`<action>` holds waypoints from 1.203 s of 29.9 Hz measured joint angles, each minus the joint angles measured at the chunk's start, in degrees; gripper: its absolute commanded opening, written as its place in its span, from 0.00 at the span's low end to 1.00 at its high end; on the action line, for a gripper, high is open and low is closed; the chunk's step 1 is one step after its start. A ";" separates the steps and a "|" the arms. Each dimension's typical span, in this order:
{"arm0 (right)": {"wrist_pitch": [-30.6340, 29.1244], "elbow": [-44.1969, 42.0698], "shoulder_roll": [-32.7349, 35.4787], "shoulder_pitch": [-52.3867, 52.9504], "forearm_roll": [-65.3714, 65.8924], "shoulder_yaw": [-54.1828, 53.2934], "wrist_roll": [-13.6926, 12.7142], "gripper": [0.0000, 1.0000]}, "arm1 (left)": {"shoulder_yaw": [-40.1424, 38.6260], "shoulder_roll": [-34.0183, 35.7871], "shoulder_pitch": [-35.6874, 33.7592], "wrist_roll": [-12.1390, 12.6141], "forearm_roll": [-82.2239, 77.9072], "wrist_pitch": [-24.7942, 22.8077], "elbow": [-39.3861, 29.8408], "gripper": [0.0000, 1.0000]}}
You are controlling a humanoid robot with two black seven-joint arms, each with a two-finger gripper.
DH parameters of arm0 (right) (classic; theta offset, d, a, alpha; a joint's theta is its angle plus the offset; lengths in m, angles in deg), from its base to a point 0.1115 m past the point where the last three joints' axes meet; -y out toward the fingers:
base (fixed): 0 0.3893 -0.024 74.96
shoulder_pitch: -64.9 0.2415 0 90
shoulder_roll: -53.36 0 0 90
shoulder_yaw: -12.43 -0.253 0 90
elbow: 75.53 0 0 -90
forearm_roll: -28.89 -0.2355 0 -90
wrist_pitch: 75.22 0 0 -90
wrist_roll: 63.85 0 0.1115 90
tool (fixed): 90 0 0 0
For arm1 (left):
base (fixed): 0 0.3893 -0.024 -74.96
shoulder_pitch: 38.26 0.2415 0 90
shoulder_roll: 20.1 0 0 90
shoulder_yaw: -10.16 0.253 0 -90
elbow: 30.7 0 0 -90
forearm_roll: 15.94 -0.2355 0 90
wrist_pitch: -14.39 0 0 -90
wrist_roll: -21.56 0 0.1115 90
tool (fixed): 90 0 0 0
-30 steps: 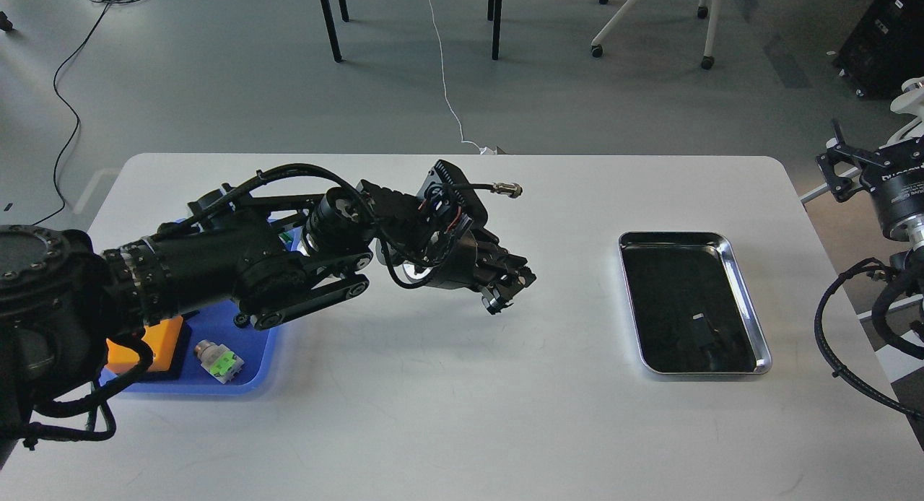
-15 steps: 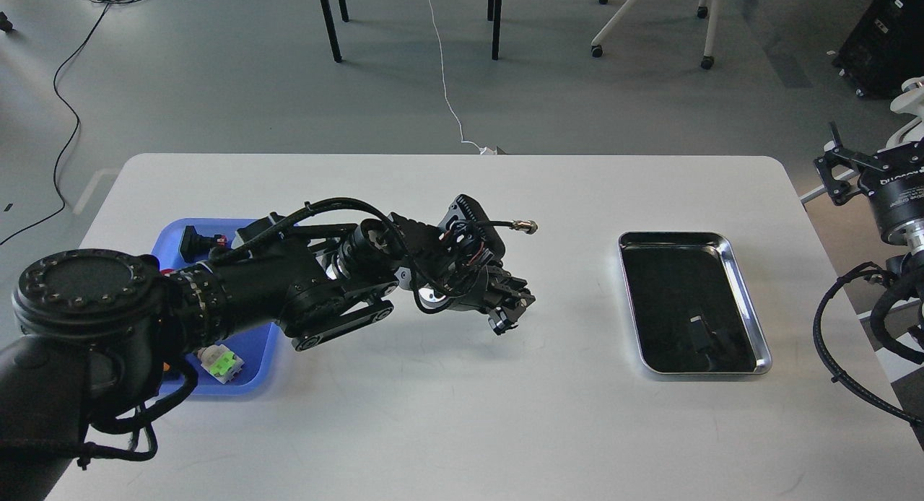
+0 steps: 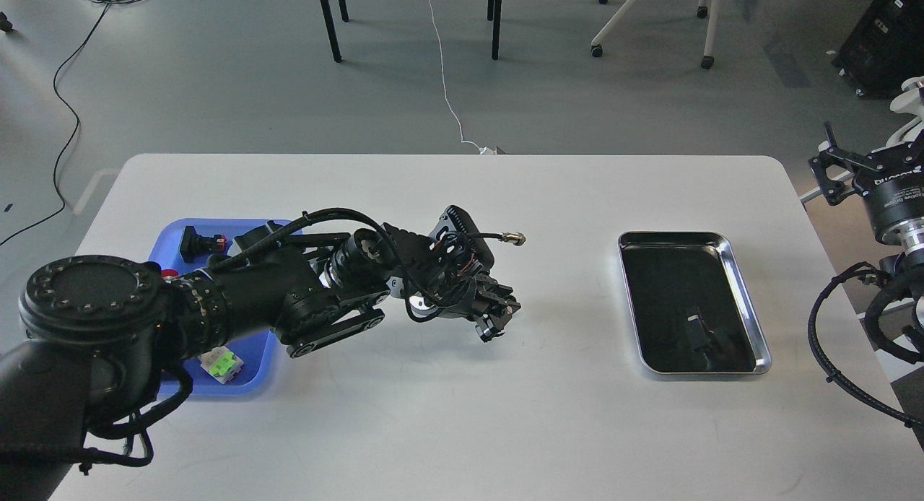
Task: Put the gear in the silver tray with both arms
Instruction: 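Carry the black gear toward the middle of the table, then open the left gripper to set the gear on the table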
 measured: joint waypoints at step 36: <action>0.00 0.94 8.73 13.45 3.76 12.32 -0.70 0.99 | -16.12 7.04 -11.69 -0.82 69.64 -1.71 0.20 0.98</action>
